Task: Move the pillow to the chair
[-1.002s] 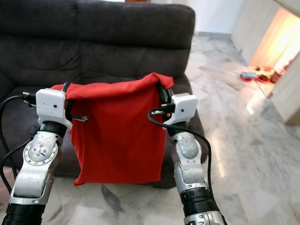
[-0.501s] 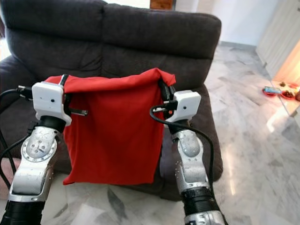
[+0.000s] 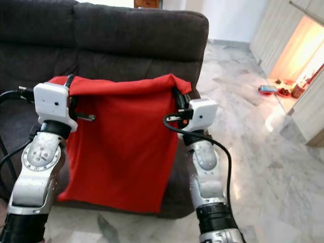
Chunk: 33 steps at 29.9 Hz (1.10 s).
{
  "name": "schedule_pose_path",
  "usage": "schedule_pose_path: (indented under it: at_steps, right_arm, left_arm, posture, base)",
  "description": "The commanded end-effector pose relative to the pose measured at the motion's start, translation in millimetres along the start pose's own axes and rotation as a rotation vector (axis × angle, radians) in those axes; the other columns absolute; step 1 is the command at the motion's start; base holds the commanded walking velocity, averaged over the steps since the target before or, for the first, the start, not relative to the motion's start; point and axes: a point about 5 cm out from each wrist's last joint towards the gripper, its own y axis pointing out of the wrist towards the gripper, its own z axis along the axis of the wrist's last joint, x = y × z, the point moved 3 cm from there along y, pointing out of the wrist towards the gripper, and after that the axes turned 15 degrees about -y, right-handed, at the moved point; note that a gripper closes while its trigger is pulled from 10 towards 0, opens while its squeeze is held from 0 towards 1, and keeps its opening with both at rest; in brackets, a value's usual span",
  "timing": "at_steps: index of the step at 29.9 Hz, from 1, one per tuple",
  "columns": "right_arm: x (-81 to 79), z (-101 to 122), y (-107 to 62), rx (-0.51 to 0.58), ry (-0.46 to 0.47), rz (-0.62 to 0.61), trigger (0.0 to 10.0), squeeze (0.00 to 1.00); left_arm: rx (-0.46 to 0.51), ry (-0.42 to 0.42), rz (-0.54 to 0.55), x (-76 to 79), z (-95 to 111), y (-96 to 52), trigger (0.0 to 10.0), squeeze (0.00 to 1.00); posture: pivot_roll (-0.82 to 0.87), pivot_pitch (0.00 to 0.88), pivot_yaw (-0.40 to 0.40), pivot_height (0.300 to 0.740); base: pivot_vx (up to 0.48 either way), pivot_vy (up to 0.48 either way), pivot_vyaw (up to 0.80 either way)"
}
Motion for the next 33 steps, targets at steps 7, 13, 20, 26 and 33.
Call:
schedule_pose_path:
  at_steps: [7,13,20,26,33]
  right_arm:
    - [13.4,34,10.4,0.127,-0.032,-0.025,10.0,0.00]
    - [10.2,44,13.5,0.166,-0.054,0.002,10.0,0.00]
    - [5.8,45,12.4,0.166,-0.038,0.028,10.0,0.00]
    - [6.2,46,12.8,0.167,-0.025,0.029,10.0,0.00]
    - [3.2,47,13.4,0.171,-0.025,0.045,10.0,0.00]
  left_arm:
    - [0.172,0.003,-0.028,6.9,45,9.9,10.0,0.00]
    - [0.195,0.002,-0.028,8.3,53,12.0,10.0,0.00]
    - [0.196,0.001,-0.023,8.1,53,11.9,10.0,0.00]
    - [0.194,0.002,-0.018,7.9,53,12.0,10.0,0.00]
    - [0.191,0.008,-0.012,6.3,53,11.2,10.0,0.00]
  posture:
    - [0.18,0.000,-0.065,0.740]
    - [0.17,0.001,-0.070,0.740]
    - [0.18,0.003,-0.074,0.740]
    - [0.17,0.005,-0.077,0.740]
    - [0.17,0.005,-0.082,0.740]
  base:
    - [0.283,0.000,0.00]
    - [0.284,0.000,0.13]
    - [0.283,0.000,0.46]
    - [0.281,0.000,0.00]
    - [0.284,0.000,0.00]
